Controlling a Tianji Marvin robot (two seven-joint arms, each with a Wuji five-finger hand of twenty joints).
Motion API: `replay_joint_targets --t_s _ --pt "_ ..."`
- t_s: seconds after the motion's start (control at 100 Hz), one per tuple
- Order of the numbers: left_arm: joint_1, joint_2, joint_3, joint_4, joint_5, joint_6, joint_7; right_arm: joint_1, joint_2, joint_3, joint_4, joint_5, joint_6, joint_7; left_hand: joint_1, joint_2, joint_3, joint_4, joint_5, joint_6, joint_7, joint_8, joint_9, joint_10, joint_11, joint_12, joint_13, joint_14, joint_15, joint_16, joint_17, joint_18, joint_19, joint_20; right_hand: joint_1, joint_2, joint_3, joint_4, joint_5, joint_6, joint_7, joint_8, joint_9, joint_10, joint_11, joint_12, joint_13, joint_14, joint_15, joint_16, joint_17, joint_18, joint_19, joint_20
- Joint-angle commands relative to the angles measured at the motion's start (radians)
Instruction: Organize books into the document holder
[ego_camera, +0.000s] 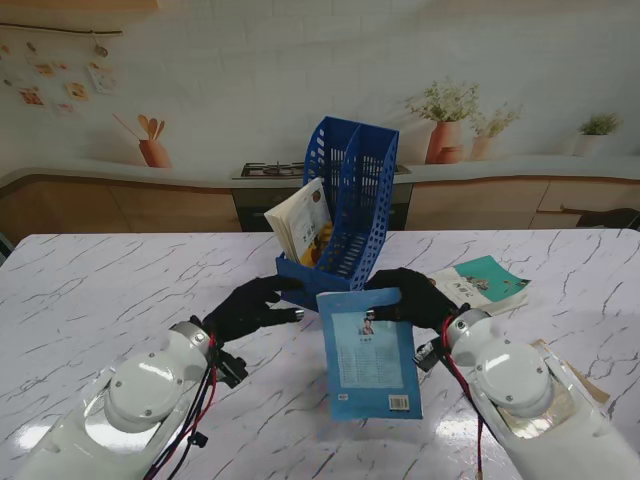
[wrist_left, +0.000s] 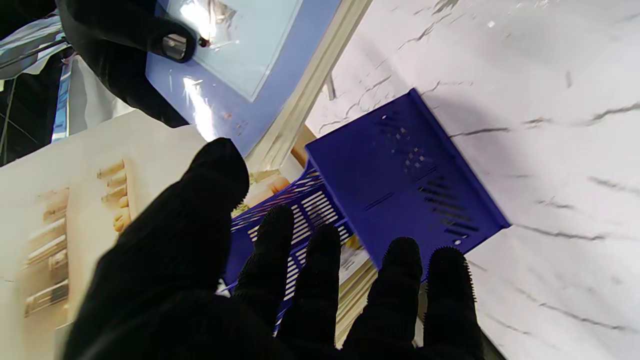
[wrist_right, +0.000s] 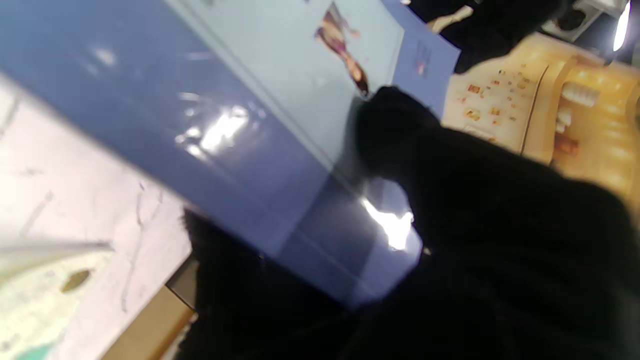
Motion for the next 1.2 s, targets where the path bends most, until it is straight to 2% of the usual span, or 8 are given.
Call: replay_joint_targets --t_s 0.0,0.21,0.57,0.61,0.75,0.9,1.09,1.19 --pt "-0.031 0.001 0.004 -0.026 -0.004 -0.021 -0.013 0.026 0.004 0.0 0.002 -0.01 -0.023 0.009 -0.028 0.022 -0.022 0.029 -0.003 -0.039 -0.012 -0.004 -0.036 -0.015 -0.021 -0.017 -0.035 -0.028 -0.028 -0.012 -0.013 0.009 -0.041 -0.014 0.212 0.21 0.21 0.077 0.184 -0.321 0.455 0.123 0.06 -0.138 0.126 0.063 0.068 -0.22 0.379 0.115 0.05 0.003 0.176 0.076" --pt "-0.107 0.005 0.042 -0.029 0.018 -0.03 -0.032 0.061 0.012 -0.005 0.026 -0.029 -0.073 0.036 -0.031 0.021 -0.031 0.03 0.001 -0.044 -0.025 0.0 -0.045 -0.027 -0.036 -0.023 -0.051 -0.034 -0.048 -0.025 -0.024 0.005 -0.094 -0.02 0.209 0.214 0.208 0.082 0.192 -0.326 0.448 0.129 0.066 -0.146 0.117 0.074 0.067 -0.217 0.38 0.123 0.042 0.004 0.178 0.089" --pt "-0.267 0.011 0.121 0.053 0.007 -0.097 -0.095 0.076 0.022 -0.001 0.02 -0.088 -0.219 0.04 -0.067 0.001 -0.032 0.026 -0.009 -0.047 -0.033 0.012 -0.091 -0.027 -0.059 -0.031 -0.089 -0.05 -0.077 -0.047 -0.033 -0.022 -0.188 -0.02 0.197 0.233 0.202 0.098 0.21 -0.36 0.442 0.141 0.082 -0.17 0.103 0.097 0.067 -0.222 0.381 0.136 0.03 -0.004 0.177 0.102" --pt "-0.276 0.013 0.125 0.059 0.001 -0.105 -0.105 0.077 0.023 0.0 0.017 -0.1 -0.23 0.039 -0.079 -0.002 -0.016 0.024 -0.028 -0.045 -0.022 0.03 -0.107 -0.018 -0.068 -0.034 -0.095 -0.05 -0.078 -0.05 -0.035 -0.022 -0.196 0.007 0.196 0.234 0.201 0.099 0.21 -0.36 0.44 0.142 0.083 -0.171 0.101 0.099 0.067 -0.222 0.381 0.138 0.028 -0.006 0.177 0.104" --pt "-0.293 0.016 0.134 0.068 -0.007 -0.126 -0.122 0.079 0.023 -0.001 0.01 -0.12 -0.257 0.024 -0.092 -0.012 -0.008 0.022 -0.024 -0.046 -0.007 0.05 -0.119 -0.019 -0.078 -0.04 -0.111 -0.052 -0.09 -0.059 -0.044 -0.025 -0.232 0.009 0.195 0.238 0.197 0.102 0.21 -0.365 0.439 0.145 0.083 -0.175 0.098 0.103 0.066 -0.223 0.379 0.14 0.027 -0.008 0.176 0.106" --pt "-0.312 0.028 0.141 0.084 -0.005 -0.147 -0.173 0.082 0.024 -0.001 0.01 -0.129 -0.289 0.021 -0.11 -0.019 0.0 0.019 -0.028 -0.056 -0.004 0.069 -0.143 -0.017 -0.099 -0.051 -0.134 -0.059 -0.104 -0.071 -0.052 -0.026 -0.299 0.004 0.195 0.242 0.192 0.104 0.209 -0.364 0.437 0.148 0.082 -0.176 0.095 0.106 0.062 -0.224 0.377 0.145 0.021 -0.011 0.175 0.11" --pt "-0.35 0.033 0.169 0.127 -0.006 -0.146 -0.205 0.08 0.026 0.005 -0.003 -0.144 -0.314 0.019 -0.107 -0.021 0.008 0.02 -0.032 -0.05 -0.011 0.075 -0.156 0.012 -0.11 -0.057 -0.146 -0.051 -0.109 -0.078 -0.049 -0.03 -0.354 0.01 0.196 0.246 0.185 0.105 0.202 -0.366 0.435 0.152 0.077 -0.18 0.091 0.113 0.056 -0.228 0.373 0.151 0.014 -0.016 0.172 0.115" --pt "-0.373 0.034 0.188 0.154 -0.013 -0.149 -0.224 0.08 0.026 0.006 -0.01 -0.156 -0.319 0.013 -0.102 -0.023 0.015 0.021 -0.036 -0.037 -0.01 0.079 -0.148 0.026 -0.101 -0.048 -0.124 -0.048 -0.094 -0.071 -0.018 -0.027 -0.347 0.023 0.196 0.247 0.183 0.106 0.199 -0.368 0.435 0.153 0.075 -0.18 0.089 0.116 0.056 -0.229 0.371 0.154 0.01 -0.018 0.171 0.117"
